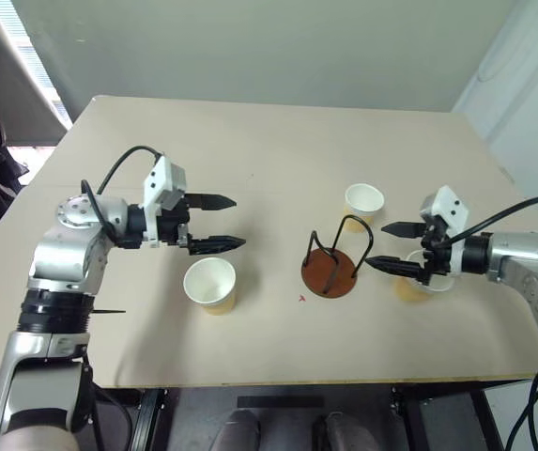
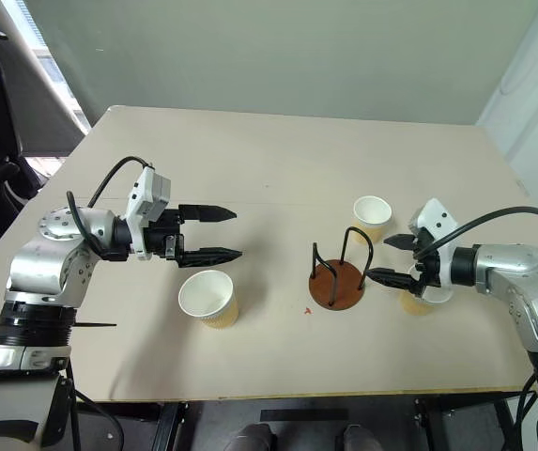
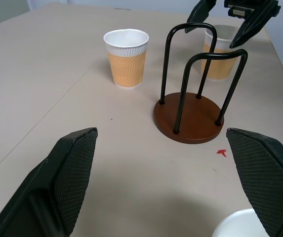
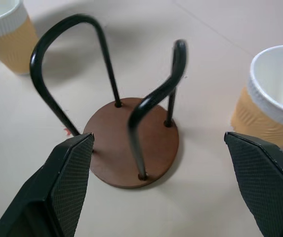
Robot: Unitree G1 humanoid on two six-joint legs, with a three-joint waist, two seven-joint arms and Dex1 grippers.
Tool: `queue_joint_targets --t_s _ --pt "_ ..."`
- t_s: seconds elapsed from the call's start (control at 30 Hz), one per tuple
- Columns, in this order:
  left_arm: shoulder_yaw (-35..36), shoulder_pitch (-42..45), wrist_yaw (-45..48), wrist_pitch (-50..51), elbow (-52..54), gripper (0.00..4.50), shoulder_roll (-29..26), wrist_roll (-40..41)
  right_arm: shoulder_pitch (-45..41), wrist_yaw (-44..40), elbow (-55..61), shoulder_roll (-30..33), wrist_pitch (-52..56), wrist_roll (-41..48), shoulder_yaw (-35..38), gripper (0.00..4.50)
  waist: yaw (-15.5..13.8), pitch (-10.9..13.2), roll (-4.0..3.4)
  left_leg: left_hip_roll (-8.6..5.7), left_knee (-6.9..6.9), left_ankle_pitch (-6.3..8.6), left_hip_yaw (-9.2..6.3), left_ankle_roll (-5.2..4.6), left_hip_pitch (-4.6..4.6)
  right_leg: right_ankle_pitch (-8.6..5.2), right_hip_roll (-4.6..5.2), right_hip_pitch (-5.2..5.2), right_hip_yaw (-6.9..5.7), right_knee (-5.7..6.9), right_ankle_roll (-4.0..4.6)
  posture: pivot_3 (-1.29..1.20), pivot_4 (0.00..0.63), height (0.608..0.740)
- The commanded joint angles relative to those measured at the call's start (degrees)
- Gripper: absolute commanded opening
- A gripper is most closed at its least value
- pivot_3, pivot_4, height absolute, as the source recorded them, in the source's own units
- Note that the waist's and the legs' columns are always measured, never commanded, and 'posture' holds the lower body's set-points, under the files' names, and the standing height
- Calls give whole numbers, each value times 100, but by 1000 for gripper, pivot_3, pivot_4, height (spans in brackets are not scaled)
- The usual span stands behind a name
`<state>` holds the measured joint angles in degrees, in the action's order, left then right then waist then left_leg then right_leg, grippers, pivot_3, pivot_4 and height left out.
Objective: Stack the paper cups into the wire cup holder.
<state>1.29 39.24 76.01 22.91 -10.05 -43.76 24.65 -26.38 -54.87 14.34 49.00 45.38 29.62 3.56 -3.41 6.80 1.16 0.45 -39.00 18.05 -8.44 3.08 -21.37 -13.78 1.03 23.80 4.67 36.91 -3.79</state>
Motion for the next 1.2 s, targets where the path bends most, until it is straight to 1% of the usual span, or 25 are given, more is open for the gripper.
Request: queue_joint_targets --t_s 0.03,0.53,0.73,1.2 --pt "41 133 24 -15 44 4500 -13 35 -204 51 -14 37 -7 177 364 4269 0 0 0 0 0 0 0 0 0 0 0 0 0 0 0 0 150 740" --pt "33 153 35 18 60 4500 -14 48 -467 114 -342 185 -269 -102 322 4269 -3 0 0 0 -1 0 0 0 0 0 0 0 0 1 0 0 150 740" --pt "18 180 31 17 44 4500 3 40 -561 43 -570 276 -686 -581 12 4269 -1 0 0 1 -1 0 0 0 0 0 0 0 0 2 0 0 150 740" --pt "32 219 37 13 2 4500 -23 27 -963 -72 -961 126 -1186 -1050 -423 4269 -4 0 0 1 -1 0 0 -1 -1 1 0 0 1 3 -2 0 150 740"
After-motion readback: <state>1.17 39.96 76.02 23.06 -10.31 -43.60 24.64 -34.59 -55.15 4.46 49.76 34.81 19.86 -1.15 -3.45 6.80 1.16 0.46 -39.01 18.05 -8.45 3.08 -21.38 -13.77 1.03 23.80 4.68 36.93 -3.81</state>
